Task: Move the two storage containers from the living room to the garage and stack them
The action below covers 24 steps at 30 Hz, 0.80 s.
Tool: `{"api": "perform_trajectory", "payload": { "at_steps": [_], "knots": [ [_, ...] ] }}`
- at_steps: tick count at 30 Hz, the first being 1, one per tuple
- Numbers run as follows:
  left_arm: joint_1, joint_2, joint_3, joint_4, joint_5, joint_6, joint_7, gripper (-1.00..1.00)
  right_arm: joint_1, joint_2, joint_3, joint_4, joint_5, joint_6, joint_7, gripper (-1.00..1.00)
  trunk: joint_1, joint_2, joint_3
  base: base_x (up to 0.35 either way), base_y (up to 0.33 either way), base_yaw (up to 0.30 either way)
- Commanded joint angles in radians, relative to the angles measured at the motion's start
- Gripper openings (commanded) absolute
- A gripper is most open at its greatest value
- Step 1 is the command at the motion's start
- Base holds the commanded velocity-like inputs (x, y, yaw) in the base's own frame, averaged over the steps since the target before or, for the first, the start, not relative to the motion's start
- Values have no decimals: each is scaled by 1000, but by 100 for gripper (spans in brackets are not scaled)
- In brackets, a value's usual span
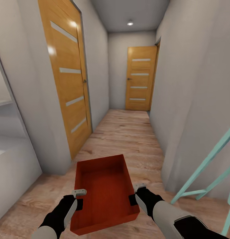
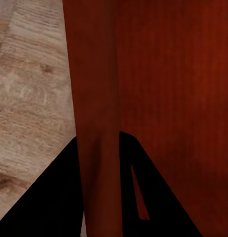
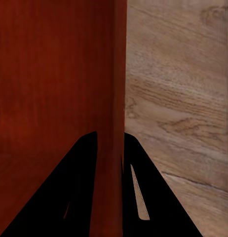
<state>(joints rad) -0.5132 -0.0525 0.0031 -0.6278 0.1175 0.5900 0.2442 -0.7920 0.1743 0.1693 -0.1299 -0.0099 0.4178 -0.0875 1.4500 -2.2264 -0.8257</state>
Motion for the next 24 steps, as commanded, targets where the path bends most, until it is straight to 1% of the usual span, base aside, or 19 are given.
{"api": "perform_trajectory", "payload": {
  "at_steps": [1, 4, 6, 11, 24],
  "knots": [
    [1, 3, -17, 0, 50, -4, -3, -100, -9, 0, 12, -2, 11, 8, 0, -100, 0, 0, 0, 341, 146, -242],
    [1, 3, -17, 0, 50, -4, -3, -100, -9, 0, 12, -2, 11, 8, 0, -100, 0, 0, 3, 341, 146, -215],
    [1, 3, -17, 0, 50, -4, -3, -100, -9, 0, 13, -2, 11, 8, 0, -100, 0, 0, 4, 341, 146, -81],
    [1, 3, -17, 0, 50, -4, -3, -100, -9, 0, 13, -2, 11, 9, 0, -100, 0, 0, 1, 341, 146, -11],
    [1, 3, -17, 0, 50, -3, -3, -100, -9, 0, 12, -2, 10, 9, 0, -100, 0, 0, -18, 341, 146, -2]
  ]
}}
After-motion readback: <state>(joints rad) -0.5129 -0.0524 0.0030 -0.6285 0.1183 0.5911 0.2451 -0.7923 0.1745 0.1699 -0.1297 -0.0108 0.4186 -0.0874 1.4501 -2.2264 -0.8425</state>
